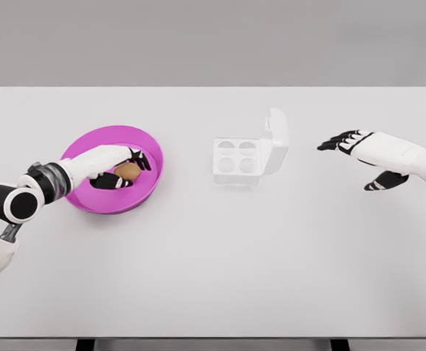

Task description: Pack egg into the box and close the box lid

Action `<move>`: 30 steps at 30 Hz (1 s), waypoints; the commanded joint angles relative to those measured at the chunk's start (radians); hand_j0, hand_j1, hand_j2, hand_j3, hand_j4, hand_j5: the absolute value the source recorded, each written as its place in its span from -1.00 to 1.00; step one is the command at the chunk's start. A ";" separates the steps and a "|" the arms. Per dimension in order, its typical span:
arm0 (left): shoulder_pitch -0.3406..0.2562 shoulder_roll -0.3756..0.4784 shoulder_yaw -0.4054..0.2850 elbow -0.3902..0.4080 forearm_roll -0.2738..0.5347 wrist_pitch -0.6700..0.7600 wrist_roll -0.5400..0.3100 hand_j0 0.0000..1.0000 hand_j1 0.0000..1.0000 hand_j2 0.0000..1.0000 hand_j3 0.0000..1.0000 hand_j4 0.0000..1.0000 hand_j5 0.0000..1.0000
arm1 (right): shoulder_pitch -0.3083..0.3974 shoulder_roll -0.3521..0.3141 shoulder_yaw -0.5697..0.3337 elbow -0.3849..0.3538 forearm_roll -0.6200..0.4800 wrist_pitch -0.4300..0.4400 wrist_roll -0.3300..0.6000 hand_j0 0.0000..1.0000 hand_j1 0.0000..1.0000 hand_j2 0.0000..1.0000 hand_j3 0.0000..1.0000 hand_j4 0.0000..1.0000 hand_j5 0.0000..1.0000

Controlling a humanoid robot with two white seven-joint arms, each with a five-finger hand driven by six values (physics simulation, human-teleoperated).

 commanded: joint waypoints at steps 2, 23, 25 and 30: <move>0.000 0.001 0.002 -0.001 0.002 0.000 0.000 0.08 0.08 0.08 0.08 0.08 0.08 | 0.000 0.000 0.000 -0.003 -0.006 0.003 0.000 1.00 1.00 1.00 1.00 1.00 1.00; -0.003 -0.024 0.057 -0.011 0.010 0.000 0.000 -0.19 -0.19 -0.19 -0.19 -0.19 -0.19 | 0.002 -0.002 0.000 -0.005 -0.006 0.003 0.000 1.00 1.00 1.00 1.00 1.00 1.00; -0.005 -0.024 0.060 -0.024 0.011 -0.002 0.000 -0.19 -0.19 -0.19 -0.19 -0.19 -0.19 | 0.003 -0.002 0.001 -0.005 -0.006 0.003 0.000 1.00 1.00 1.00 1.00 1.00 1.00; -0.009 -0.045 0.078 -0.025 0.015 -0.011 0.000 -0.19 -0.19 -0.19 -0.19 -0.19 -0.19 | 0.003 -0.002 0.001 -0.005 -0.006 0.003 0.000 1.00 1.00 1.00 1.00 1.00 1.00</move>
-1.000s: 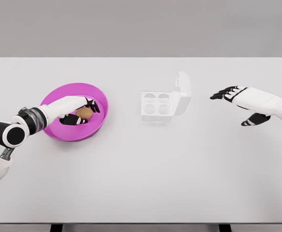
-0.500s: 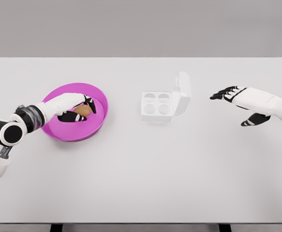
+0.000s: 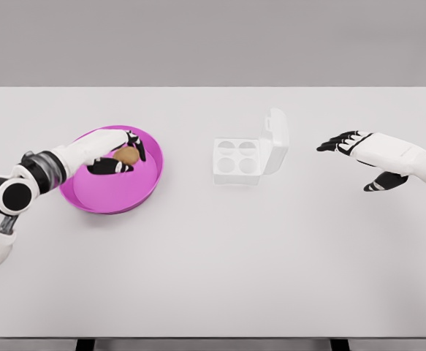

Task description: Pack egg into the box and close the box lid

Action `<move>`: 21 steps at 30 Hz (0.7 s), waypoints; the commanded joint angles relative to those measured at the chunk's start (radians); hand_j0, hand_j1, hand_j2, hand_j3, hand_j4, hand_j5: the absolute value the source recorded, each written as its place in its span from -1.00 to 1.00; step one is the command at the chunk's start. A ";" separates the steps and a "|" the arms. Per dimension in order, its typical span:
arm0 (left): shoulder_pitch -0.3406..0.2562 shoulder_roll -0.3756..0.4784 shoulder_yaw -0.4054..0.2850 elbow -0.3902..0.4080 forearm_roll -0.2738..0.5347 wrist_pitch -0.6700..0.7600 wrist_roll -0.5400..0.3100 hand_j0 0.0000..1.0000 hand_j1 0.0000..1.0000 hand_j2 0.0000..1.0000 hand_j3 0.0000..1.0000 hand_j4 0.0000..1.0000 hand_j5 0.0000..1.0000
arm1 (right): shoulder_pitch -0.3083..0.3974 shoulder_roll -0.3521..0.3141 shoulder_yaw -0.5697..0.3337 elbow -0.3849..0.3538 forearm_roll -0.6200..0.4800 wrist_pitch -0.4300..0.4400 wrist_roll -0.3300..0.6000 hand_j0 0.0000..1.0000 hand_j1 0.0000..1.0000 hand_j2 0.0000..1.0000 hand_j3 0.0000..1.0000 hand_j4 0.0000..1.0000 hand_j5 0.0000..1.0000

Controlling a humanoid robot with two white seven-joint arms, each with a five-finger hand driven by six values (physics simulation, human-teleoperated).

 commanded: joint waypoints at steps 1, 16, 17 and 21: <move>0.000 -0.012 0.008 -0.002 0.003 -0.008 0.001 -0.19 -0.19 -0.19 -0.19 -0.19 -0.19 | 0.000 -0.001 0.000 -0.001 -0.006 0.003 0.000 1.00 1.00 1.00 1.00 1.00 1.00; -0.014 -0.106 0.022 -0.033 0.005 -0.014 0.001 -0.18 -0.18 -0.18 -0.18 -0.18 -0.18 | 0.003 -0.015 0.005 -0.003 -0.006 0.003 0.000 1.00 1.00 1.00 1.00 1.00 1.00; -0.020 -0.115 0.020 -0.033 0.003 -0.014 0.001 -0.18 -0.18 -0.18 -0.18 -0.18 -0.18 | 0.005 -0.015 0.005 -0.004 -0.006 0.003 0.000 1.00 1.00 1.00 1.00 1.00 1.00; -0.031 -0.147 0.017 -0.031 0.003 -0.014 0.001 -0.18 -0.18 -0.18 -0.18 -0.18 -0.18 | 0.020 -0.021 0.005 -0.017 -0.006 0.003 0.000 1.00 1.00 1.00 1.00 1.00 1.00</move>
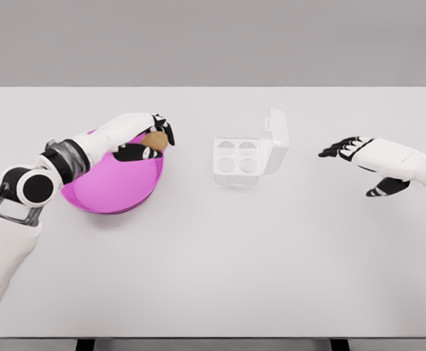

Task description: Pack egg into the box and close the box lid

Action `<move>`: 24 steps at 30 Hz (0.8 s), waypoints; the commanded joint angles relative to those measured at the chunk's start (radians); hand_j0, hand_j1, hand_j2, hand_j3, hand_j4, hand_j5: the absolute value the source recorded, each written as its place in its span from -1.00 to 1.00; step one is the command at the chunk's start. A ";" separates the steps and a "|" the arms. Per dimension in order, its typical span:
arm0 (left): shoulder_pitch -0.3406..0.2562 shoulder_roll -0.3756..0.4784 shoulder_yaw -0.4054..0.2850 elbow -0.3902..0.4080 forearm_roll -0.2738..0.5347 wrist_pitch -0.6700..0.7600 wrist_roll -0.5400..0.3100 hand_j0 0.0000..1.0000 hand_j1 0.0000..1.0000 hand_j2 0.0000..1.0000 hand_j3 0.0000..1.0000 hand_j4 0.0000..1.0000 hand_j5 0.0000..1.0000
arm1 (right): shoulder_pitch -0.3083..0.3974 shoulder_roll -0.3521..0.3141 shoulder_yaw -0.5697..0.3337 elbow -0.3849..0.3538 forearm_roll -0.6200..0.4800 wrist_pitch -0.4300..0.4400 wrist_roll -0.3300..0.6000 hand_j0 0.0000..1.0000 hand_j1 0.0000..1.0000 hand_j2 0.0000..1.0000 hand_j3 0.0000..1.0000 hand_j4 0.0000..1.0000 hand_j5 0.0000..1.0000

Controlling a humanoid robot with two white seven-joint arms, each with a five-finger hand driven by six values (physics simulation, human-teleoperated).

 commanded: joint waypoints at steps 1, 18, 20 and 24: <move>0.000 -0.027 -0.003 0.003 0.002 0.000 0.001 -0.18 -0.18 -0.18 -0.18 -0.18 -0.18 | 0.006 -0.004 -0.003 -0.033 -0.007 0.003 -0.001 1.00 1.00 1.00 1.00 1.00 1.00; -0.015 -0.145 -0.017 0.026 -0.005 0.001 0.001 -0.19 -0.19 -0.19 -0.19 -0.19 -0.19 | 0.011 -0.014 -0.008 -0.039 -0.007 0.003 -0.001 1.00 1.00 1.00 1.00 1.00 1.00; -0.015 -0.151 -0.017 0.030 -0.007 0.001 0.001 -0.19 -0.19 -0.19 -0.19 -0.19 -0.19 | 0.011 -0.014 -0.008 -0.040 -0.007 0.003 -0.001 1.00 1.00 1.00 1.00 1.00 1.00; -0.020 -0.178 -0.023 0.059 -0.008 0.003 0.001 -0.19 -0.19 -0.19 -0.19 -0.19 -0.19 | 0.014 -0.020 -0.008 -0.046 -0.007 0.003 -0.001 1.00 1.00 1.00 1.00 1.00 1.00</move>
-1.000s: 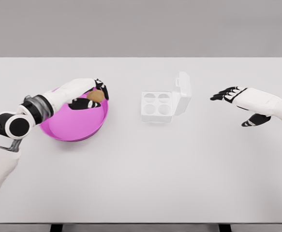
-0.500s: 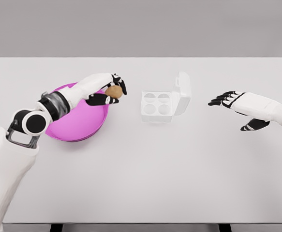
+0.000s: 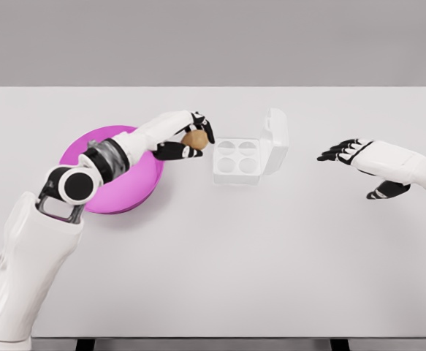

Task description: Pack egg into the box and close the box lid

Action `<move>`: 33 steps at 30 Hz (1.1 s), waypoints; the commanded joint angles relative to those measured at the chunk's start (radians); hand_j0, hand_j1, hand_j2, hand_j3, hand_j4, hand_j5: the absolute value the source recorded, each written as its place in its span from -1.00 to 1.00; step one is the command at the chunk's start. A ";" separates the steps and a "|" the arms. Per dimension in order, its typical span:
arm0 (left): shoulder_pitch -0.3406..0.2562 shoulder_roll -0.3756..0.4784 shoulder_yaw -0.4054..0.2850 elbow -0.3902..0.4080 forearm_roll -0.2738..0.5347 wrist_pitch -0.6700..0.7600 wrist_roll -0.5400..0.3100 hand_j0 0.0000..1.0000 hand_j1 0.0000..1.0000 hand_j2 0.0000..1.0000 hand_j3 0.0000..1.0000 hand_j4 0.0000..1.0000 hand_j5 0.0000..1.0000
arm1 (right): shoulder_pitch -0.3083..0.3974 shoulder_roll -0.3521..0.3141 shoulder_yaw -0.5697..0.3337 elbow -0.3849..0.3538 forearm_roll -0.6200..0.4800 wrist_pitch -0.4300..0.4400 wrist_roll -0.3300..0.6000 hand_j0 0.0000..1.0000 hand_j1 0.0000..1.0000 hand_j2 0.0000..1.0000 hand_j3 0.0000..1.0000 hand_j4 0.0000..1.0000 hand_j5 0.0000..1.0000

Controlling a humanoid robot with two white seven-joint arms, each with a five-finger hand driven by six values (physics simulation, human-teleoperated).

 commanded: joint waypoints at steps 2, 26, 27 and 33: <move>-0.002 -0.023 -0.007 0.031 0.002 0.000 0.001 -0.19 -0.19 -0.19 -0.19 -0.19 -0.19 | 0.006 -0.012 -0.002 -0.005 -0.006 0.003 0.000 1.00 1.00 1.00 1.00 1.00 1.00; -0.025 -0.116 -0.067 0.112 0.001 -0.001 0.001 -0.18 -0.18 -0.18 -0.18 -0.18 -0.18 | -0.005 0.044 -0.085 0.032 -0.005 0.003 0.000 1.00 1.00 1.00 1.00 1.00 1.00; -0.031 -0.124 -0.067 0.130 -0.001 -0.001 0.001 -0.18 -0.18 -0.18 -0.18 -0.18 -0.18 | -0.005 0.046 -0.083 0.032 -0.005 0.003 0.000 1.00 1.00 1.00 1.00 1.00 1.00; -0.038 -0.130 -0.067 0.150 0.001 -0.001 0.001 -0.16 -0.16 -0.16 -0.16 -0.16 -0.16 | -0.008 0.046 -0.077 0.035 -0.003 0.003 0.000 1.00 1.00 1.00 1.00 1.00 1.00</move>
